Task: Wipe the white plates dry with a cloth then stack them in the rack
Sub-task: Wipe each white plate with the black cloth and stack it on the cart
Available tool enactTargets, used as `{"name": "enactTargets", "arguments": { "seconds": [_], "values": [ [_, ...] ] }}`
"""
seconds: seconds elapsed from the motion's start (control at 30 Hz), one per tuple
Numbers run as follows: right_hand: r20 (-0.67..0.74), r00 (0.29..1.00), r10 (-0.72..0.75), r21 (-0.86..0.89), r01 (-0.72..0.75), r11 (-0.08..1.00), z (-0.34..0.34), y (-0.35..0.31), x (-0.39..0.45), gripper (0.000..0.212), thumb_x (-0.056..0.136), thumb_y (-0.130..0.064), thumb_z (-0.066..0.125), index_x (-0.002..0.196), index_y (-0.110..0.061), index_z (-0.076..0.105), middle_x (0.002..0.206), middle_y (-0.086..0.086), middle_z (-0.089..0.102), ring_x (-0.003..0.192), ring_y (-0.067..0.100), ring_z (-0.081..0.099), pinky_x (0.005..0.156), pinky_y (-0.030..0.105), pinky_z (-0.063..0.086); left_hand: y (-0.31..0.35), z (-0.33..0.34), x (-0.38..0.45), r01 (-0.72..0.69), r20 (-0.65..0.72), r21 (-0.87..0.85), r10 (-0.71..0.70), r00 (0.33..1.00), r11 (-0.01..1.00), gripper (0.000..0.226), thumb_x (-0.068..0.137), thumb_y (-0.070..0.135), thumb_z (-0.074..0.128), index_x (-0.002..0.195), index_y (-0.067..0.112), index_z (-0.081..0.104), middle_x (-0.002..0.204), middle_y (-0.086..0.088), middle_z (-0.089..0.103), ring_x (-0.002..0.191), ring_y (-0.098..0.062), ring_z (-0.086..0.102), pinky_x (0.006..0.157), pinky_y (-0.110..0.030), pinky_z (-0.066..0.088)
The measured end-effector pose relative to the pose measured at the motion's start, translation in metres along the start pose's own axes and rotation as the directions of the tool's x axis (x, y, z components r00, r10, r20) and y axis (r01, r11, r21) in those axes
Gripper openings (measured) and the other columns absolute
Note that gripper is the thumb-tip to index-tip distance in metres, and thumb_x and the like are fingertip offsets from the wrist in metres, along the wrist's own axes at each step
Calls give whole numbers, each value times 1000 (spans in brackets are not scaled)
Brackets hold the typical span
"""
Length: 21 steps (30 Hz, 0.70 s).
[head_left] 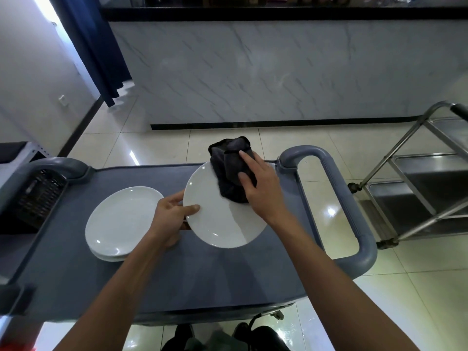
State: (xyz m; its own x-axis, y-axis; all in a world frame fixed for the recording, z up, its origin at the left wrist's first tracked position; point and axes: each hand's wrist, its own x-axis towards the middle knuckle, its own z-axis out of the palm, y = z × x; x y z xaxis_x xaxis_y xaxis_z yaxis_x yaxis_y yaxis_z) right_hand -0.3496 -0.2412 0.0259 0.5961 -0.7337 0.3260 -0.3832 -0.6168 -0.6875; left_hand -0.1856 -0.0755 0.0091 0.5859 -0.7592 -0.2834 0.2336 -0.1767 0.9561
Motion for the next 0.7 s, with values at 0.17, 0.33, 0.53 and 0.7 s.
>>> {"name": "enactTargets", "arguments": {
  "seconds": [0.17,0.33,0.53,0.7],
  "values": [
    [1,970,245,301,-234,925,-3,3,-10,62,95,-26,66,151,-32,39,143,-8,53,129,10,51,108,31,45,-3,-16,8,0,-59,-87,-5,998,996,38,84,-4,70,112,21,74,100,-8,77,83,-28,74,61,-37,59],
    [91,926,367,463,-366,807,-1,5,-15,72,90,-25,73,151,-33,37,140,-6,57,125,11,57,106,38,50,2,-24,18,-11,-91,-120,0,996,993,37,85,-3,70,117,16,71,99,-6,78,80,-24,75,57,-32,58],
    [141,873,466,549,-461,698,2,6,-6,63,85,-12,77,140,-24,49,129,1,65,118,18,62,101,45,53,1,-24,23,-23,-59,-83,18,998,996,39,86,-3,69,121,16,69,98,-2,78,80,-22,75,58,-33,59],
    [42,857,514,566,-444,695,4,4,-6,40,84,-6,74,120,-18,63,108,-1,72,100,14,69,92,44,58,1,-19,27,-19,-53,-23,18,998,1000,38,91,0,67,121,24,67,98,3,77,85,-21,74,61,-35,60]
  ]
}}
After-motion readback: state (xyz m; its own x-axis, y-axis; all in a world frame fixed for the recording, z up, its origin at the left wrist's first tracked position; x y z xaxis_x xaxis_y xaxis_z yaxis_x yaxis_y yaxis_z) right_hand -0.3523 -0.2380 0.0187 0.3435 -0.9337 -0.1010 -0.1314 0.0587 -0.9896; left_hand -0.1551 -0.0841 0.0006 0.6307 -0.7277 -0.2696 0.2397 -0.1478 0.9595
